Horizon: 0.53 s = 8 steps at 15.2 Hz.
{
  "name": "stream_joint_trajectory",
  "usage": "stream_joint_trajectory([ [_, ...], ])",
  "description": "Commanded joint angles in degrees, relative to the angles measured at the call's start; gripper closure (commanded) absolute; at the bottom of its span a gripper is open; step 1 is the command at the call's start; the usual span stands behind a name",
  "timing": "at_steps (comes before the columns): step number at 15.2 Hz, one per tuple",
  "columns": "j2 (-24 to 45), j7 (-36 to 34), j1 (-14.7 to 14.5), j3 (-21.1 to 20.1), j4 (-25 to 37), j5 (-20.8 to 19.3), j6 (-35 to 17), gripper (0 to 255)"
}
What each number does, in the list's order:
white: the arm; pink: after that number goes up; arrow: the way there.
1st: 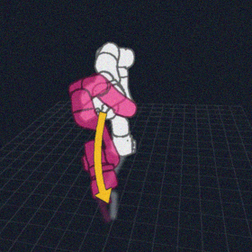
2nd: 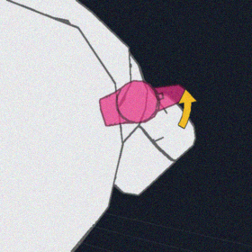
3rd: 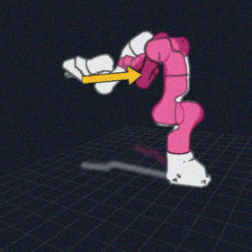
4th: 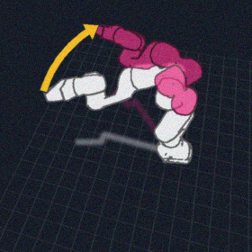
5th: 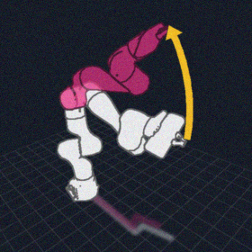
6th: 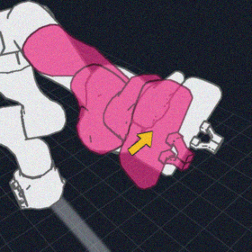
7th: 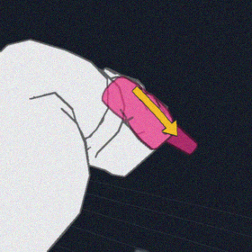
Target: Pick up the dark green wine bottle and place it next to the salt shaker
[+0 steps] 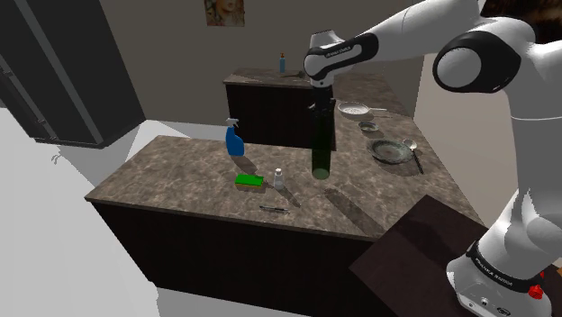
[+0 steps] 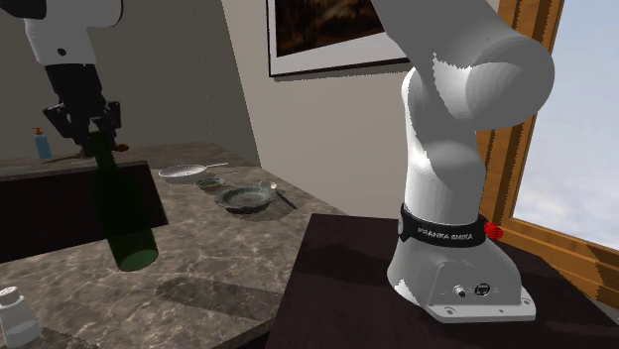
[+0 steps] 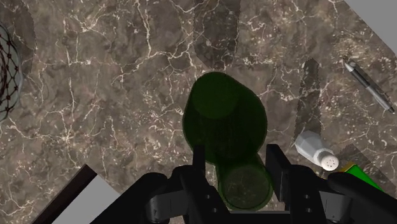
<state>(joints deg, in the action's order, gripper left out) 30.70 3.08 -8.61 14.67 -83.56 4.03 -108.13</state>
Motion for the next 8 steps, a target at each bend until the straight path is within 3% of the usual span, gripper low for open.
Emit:
stream_joint_trajectory([
  [1,0.56,0.01,0.03,-0.08,-0.59,0.13,-1.2,255],
  [8,2.51,0.1,0.11,-0.37,-3.03,0.58,-5.55,255],
])
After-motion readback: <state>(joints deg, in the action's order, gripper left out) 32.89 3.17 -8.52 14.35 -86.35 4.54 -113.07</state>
